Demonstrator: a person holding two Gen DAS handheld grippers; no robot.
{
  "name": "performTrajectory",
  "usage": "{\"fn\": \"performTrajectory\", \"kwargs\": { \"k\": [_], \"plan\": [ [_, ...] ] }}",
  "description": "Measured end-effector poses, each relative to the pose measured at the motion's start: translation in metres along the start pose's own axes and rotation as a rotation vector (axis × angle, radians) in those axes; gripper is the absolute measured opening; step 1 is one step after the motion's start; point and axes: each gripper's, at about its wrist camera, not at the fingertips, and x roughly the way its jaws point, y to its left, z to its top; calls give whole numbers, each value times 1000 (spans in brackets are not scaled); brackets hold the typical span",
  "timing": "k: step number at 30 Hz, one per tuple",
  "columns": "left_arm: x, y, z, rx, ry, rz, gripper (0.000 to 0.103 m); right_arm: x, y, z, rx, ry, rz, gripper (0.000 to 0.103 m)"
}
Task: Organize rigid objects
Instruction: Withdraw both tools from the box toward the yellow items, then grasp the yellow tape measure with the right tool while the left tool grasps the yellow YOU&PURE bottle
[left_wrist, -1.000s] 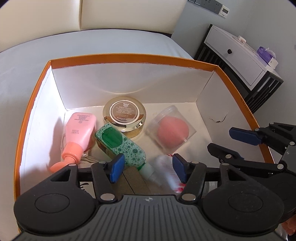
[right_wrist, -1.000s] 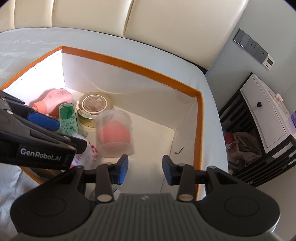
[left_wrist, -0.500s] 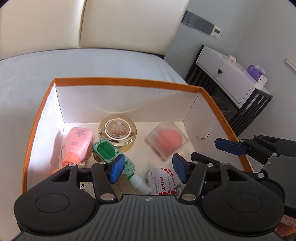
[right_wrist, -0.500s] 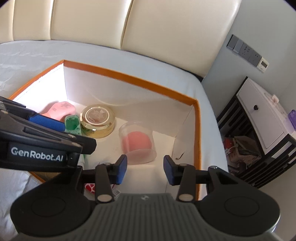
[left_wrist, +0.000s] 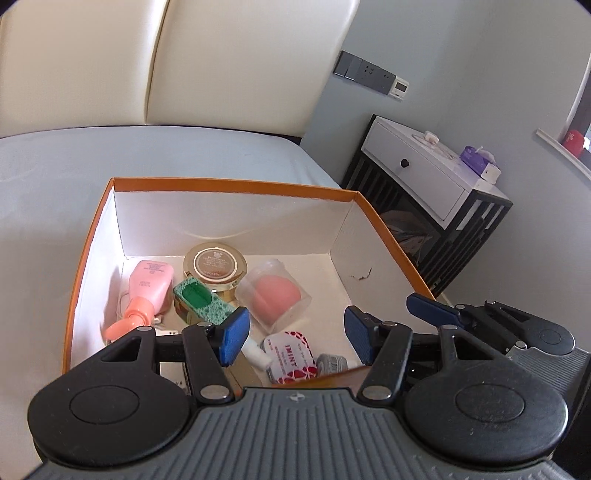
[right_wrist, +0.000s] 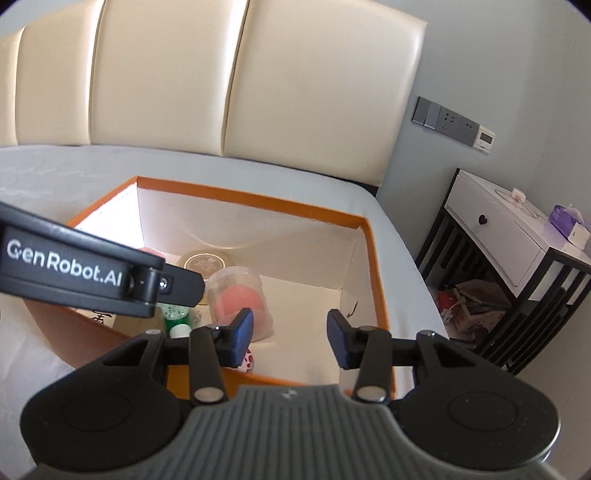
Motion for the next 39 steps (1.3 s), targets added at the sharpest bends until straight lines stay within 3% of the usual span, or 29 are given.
{"fn": "performTrajectory", "kwargs": {
  "k": [10, 16, 25, 34, 39],
  "plan": [
    [-19, -5, -23, -6, -7, 4, 65, -31, -1, -21, 73, -65, -2, 44],
    [-39, 5, -43, -47, -48, -12, 65, -23, -2, -40, 110, 71, 59, 45],
    [-9, 29, -82, -142, 156, 45, 65, 2, -2, -50, 155, 276, 151, 49],
    [-2, 32, -93, -142, 197, 34, 72, 16, 3, -58, 166, 357, 230, 57],
    [1, 29, -97, -142, 211, 0, 74, 28, -8, -60, 271, 389, 240, 57]
  ]
}}
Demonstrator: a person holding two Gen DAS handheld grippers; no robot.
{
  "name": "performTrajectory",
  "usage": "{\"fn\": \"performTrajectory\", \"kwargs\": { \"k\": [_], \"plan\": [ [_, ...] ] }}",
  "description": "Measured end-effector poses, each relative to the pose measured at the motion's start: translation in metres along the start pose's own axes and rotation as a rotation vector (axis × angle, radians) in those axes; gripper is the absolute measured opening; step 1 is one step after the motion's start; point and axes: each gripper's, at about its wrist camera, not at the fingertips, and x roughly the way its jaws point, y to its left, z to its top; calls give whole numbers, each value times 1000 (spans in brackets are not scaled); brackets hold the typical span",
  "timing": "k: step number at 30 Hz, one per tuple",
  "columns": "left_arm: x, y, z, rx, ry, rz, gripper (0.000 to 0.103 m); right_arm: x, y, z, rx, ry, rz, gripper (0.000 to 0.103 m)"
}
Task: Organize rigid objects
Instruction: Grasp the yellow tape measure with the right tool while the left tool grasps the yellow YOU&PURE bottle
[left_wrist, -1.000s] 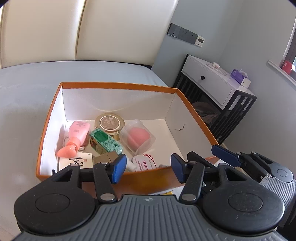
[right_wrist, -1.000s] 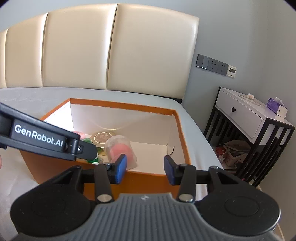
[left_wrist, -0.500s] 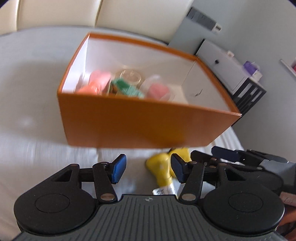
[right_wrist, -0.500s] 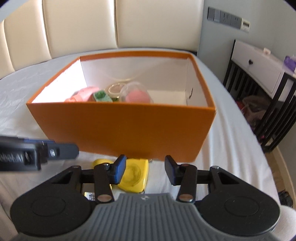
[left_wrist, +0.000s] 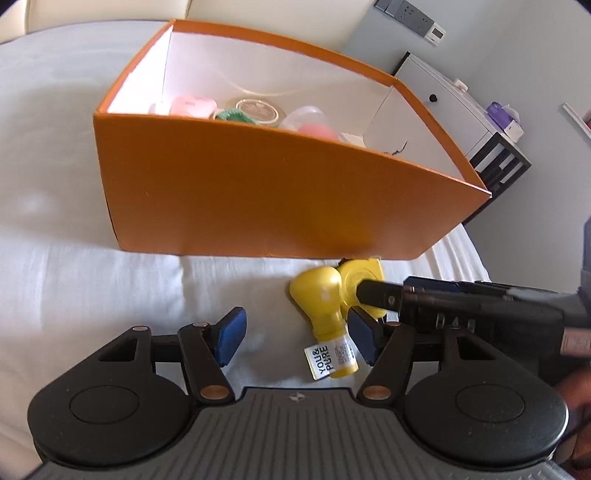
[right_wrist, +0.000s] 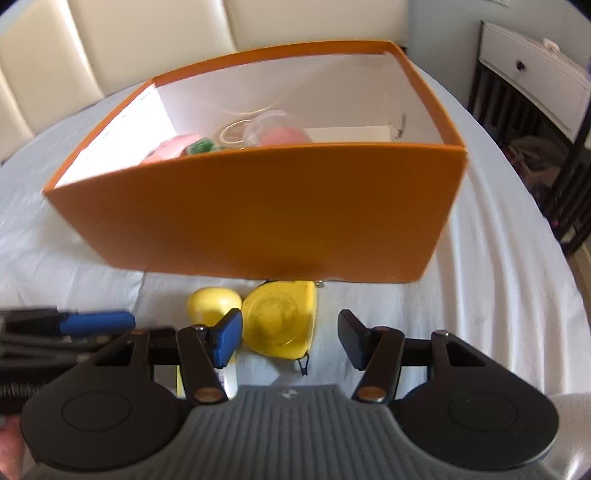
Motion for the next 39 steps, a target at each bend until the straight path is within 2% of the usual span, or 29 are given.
{"fn": "performTrajectory", "kwargs": {
  "k": [3, 6, 15, 17, 24, 30, 36, 39],
  "plan": [
    [3, -1, -1, -3, 9, -4, 74, 10, -6, 3, 43, 60, 39, 48],
    [8, -3, -1, -21, 15, -18, 72, 17, -8, 6, 59, 93, 53, 47],
    [9, 1, 1, -47, 17, -1, 71, 34, -5, 13, 56, 145, 72, 57],
    [9, 1, 1, -46, 18, 1, 70, 36, -2, 14, 42, 139, 66, 52],
    [8, -1, 1, -36, 19, -10, 71, 27, -4, 9, 49, 121, 57, 51],
    [7, -9, -2, 7, 31, -57, 78, 4, -2, 8, 11, 79, -21, 51],
    [13, -21, -4, 31, 24, -23, 82, -25, -2, 3, -67, -9, -133, 51],
    [16, -25, -3, 38, 11, -4, 81, -28, -11, -2, -41, -18, -137, 51]
  ]
}}
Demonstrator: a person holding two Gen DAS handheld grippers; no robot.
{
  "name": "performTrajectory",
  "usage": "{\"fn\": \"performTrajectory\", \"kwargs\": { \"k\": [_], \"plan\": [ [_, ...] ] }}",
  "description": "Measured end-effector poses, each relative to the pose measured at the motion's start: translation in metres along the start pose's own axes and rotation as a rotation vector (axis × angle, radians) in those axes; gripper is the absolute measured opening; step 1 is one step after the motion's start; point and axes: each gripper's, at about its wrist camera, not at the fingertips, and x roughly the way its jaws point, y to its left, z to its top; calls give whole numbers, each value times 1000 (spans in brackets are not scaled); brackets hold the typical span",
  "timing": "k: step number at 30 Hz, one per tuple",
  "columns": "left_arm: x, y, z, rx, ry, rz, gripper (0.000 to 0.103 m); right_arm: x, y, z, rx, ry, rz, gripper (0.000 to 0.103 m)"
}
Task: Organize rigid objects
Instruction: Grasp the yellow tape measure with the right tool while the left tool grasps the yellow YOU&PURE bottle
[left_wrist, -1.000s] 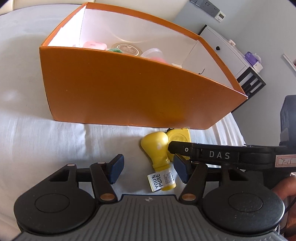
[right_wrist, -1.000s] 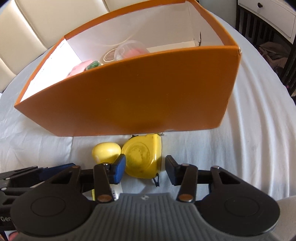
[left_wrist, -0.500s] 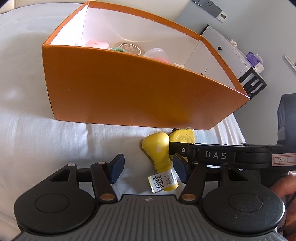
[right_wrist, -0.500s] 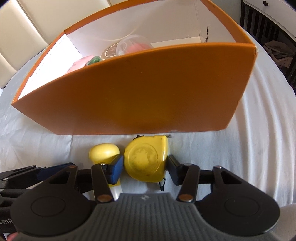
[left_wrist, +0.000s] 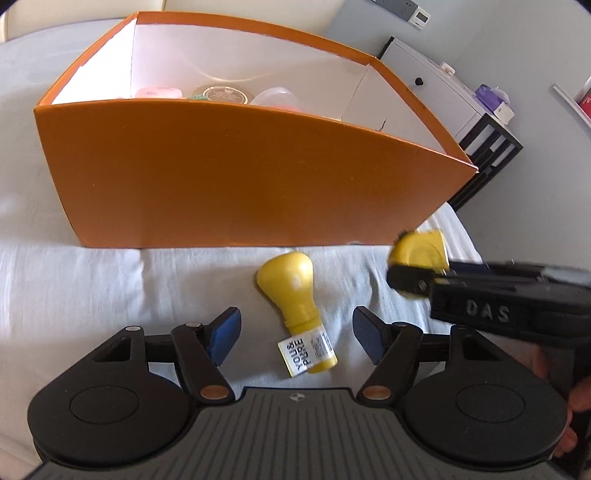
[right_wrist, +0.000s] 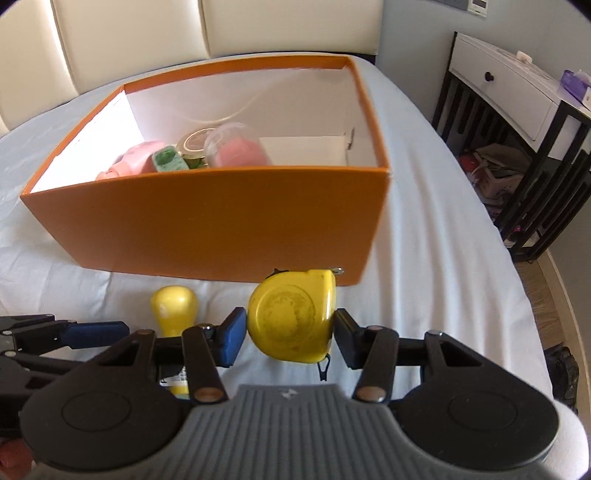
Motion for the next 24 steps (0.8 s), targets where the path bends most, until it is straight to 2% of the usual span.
{"fn": "performTrajectory", "kwargs": {
  "k": [6, 12, 15, 17, 24],
  "plan": [
    [13, -2, 6, -25, -22, 6, 71, -3, -17, -3, 98, -25, 31, 51],
    [31, -16, 5, 31, -3, 52, 68, 3, -24, -2, 162, -15, 72, 51],
    [35, -18, 5, 47, -8, 73, 61, 4, -20, -2, 151, -19, 71, 51],
    [36, -16, 5, 52, -6, 84, 49, 4, -19, -3, 146, -21, 72, 51],
    [38, -11, 4, 57, -9, 92, 35, 6, -14, -4, 115, -22, 75, 51]
  ]
}}
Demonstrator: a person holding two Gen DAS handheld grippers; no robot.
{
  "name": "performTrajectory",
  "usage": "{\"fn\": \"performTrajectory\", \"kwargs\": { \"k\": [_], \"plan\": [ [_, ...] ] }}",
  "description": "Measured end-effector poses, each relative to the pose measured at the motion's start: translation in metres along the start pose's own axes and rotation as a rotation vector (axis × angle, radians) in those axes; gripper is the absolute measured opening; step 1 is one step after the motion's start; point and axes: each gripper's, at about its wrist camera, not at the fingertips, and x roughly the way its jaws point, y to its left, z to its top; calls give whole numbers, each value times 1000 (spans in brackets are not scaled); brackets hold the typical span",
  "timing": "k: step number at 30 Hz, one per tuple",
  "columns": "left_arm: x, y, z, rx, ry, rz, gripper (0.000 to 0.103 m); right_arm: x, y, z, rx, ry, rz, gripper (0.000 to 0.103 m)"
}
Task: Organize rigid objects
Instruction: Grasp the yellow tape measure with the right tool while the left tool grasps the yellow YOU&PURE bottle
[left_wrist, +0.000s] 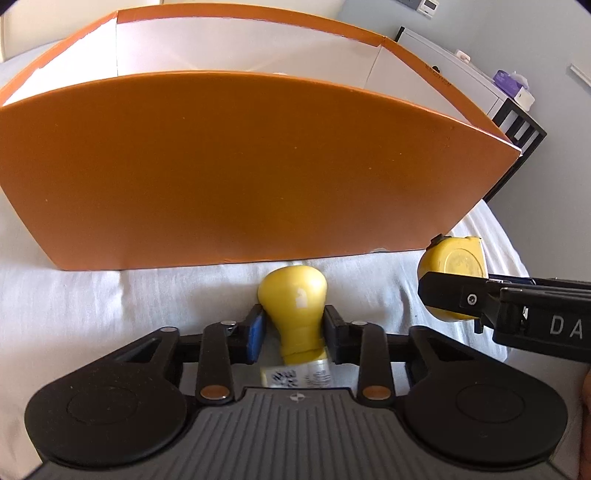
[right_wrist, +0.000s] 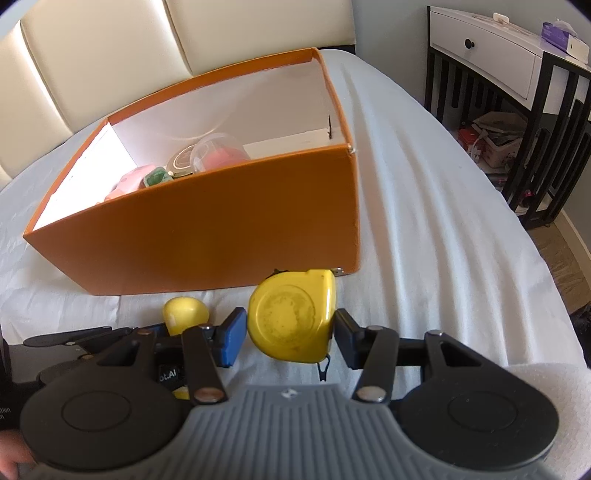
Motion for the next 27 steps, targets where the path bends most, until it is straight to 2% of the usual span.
{"fn": "performTrajectory", "kwargs": {
  "k": [13, 19, 27],
  "plan": [
    [-25, 7, -4, -17, -46, -19, 33, -1, 9, -2, -62, -10, -21, 51],
    [-49, 6, -7, -7, -82, -40, 31, -13, 16, -4, -121, -54, -41, 51],
    [-92, 1, -2, -1, -174, -70, 30, -38, 22, 0, -135, -99, 9, 51]
  ]
}}
